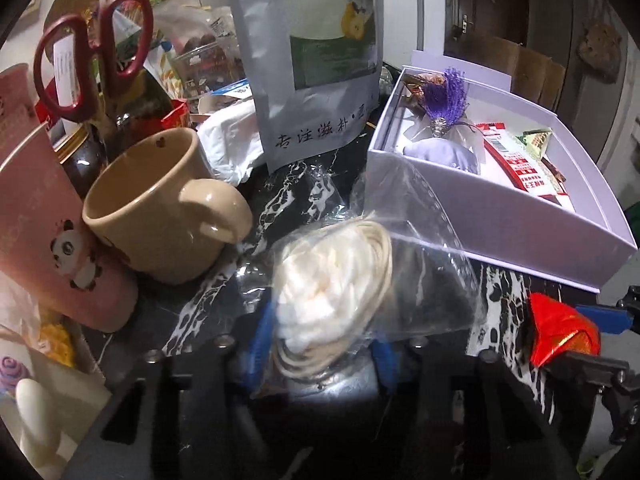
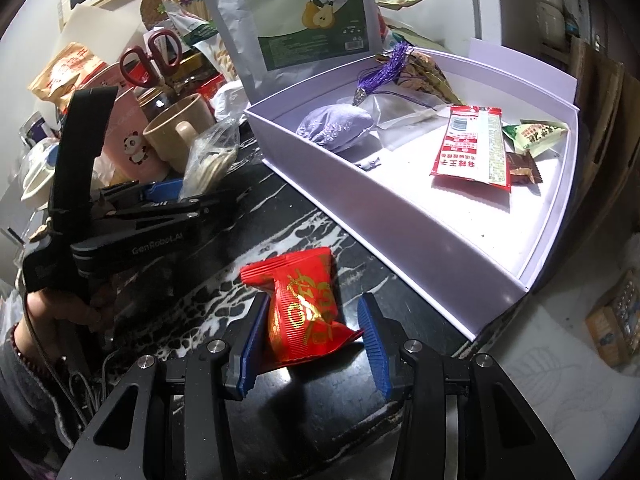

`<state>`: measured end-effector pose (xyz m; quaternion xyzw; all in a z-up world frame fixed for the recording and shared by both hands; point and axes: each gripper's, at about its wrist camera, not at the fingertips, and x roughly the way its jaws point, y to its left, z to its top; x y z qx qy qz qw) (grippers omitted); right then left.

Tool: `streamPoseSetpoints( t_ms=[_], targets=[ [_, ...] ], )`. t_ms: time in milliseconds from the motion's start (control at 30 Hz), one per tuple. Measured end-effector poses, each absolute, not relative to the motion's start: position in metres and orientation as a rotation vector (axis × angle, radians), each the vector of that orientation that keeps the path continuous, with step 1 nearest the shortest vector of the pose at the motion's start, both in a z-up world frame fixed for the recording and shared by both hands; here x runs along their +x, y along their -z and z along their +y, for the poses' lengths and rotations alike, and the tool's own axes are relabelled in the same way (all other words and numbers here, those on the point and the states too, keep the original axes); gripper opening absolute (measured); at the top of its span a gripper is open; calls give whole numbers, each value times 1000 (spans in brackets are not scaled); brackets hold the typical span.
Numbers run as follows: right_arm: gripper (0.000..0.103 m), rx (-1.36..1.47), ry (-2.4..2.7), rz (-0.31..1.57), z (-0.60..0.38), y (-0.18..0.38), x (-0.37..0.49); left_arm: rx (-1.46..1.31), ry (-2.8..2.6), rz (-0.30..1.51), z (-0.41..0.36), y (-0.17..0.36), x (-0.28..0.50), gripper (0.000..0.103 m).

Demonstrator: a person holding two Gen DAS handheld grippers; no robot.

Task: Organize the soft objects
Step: 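Grasp the red candy packet with the right tool while the left tool grasps the clear bag, then lift the red candy and clear bag and carry them over the lavender box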

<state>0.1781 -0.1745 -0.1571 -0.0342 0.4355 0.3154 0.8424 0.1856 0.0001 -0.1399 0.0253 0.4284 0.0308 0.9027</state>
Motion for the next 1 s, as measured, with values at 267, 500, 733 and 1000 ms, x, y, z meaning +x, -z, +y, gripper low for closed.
streamPoseSetpoints(
  t_ms=[267, 500, 733, 1000],
  targets=[
    [44, -66, -658, 906, -178, 154, 167, 30, -17, 890, -12, 129, 159, 37],
    [44, -61, -654, 894, -181, 150, 149, 28, 14, 878, -30, 115, 125, 31],
    [44, -17, -664, 891, -188, 149, 126, -8, 43, 882, -38, 110, 97, 29],
    [44, 9, -659, 884, -194, 148, 104, -50, 61, 875, -42, 99, 68, 28]
  ],
)
